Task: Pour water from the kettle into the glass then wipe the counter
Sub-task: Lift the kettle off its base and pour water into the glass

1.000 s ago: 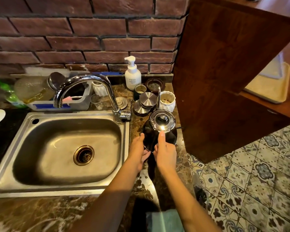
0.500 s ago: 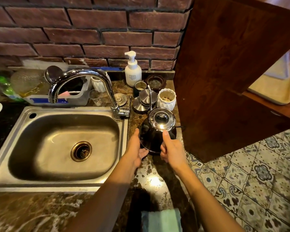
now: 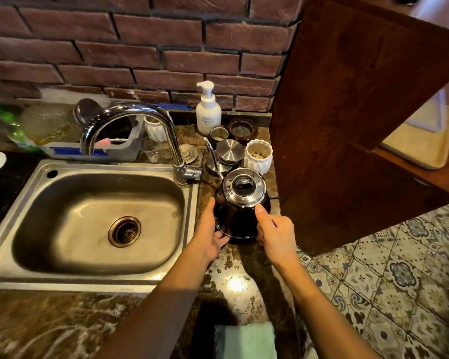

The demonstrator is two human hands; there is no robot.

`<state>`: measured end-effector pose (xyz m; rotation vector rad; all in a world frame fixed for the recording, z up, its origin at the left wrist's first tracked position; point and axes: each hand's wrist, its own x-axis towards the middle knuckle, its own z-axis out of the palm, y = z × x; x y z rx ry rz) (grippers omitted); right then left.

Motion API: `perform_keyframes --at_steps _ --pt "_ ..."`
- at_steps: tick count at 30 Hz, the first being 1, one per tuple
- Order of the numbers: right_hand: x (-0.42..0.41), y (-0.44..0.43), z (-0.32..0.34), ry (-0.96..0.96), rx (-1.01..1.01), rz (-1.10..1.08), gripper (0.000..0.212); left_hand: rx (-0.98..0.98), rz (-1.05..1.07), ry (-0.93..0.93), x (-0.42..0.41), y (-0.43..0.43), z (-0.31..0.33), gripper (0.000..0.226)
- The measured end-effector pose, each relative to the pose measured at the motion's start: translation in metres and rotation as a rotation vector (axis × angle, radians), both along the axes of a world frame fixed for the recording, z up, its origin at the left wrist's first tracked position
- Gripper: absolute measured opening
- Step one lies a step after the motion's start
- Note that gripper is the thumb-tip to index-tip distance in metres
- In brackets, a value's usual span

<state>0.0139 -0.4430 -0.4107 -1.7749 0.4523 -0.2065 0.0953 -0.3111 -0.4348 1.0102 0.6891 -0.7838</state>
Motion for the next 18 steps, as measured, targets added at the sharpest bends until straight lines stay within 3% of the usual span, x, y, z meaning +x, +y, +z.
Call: perform_keyframes --at_steps 14,18 --pt "-0.028 0.020 0.040 -0.080 -0.055 0.082 0.075 -0.104 0.093 0.017 -0.024 0.049 0.013 0.064" --pt "-0.037 0.031 0.055 -0.140 -0.113 0.104 0.062 -0.120 0.113 -0.012 -0.034 0.071 0.024 0.062"
